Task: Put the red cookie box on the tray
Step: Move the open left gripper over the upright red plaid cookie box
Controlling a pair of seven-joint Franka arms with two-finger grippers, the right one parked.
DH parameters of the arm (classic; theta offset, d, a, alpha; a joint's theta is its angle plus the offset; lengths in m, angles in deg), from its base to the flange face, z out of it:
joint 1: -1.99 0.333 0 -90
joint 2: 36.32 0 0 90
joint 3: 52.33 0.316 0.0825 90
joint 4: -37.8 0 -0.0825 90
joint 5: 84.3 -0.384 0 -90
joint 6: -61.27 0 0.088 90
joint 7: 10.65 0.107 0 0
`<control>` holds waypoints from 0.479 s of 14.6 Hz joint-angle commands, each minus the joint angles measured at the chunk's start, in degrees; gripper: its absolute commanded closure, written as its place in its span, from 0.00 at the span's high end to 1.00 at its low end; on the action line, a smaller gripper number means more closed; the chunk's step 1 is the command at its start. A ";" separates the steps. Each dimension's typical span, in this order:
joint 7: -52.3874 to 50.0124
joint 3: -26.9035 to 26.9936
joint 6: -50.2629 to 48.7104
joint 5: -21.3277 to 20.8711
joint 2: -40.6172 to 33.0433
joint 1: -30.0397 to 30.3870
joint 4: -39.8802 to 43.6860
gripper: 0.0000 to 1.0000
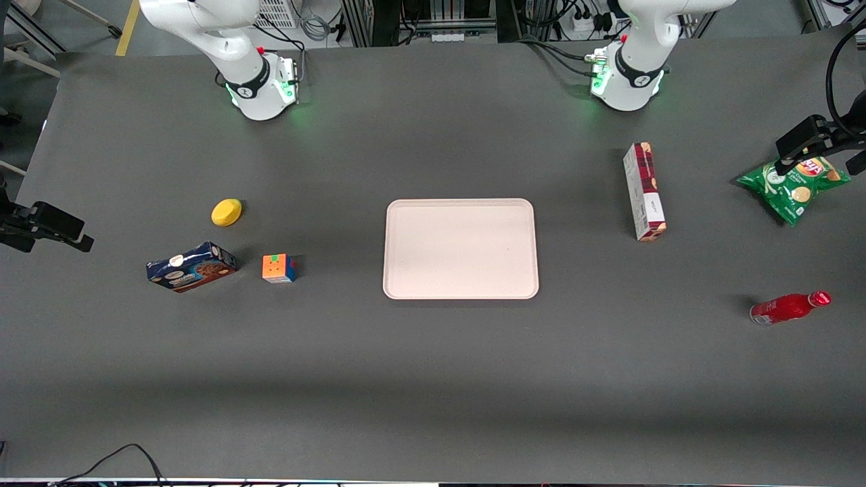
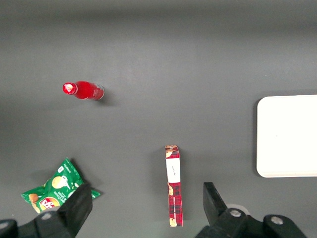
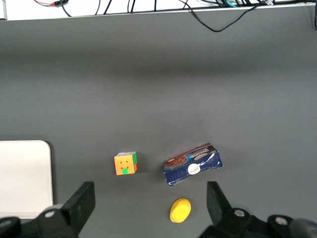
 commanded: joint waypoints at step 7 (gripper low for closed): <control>-0.22 0.01 -1.44 0.26 0.37 -0.44 -0.73 1.00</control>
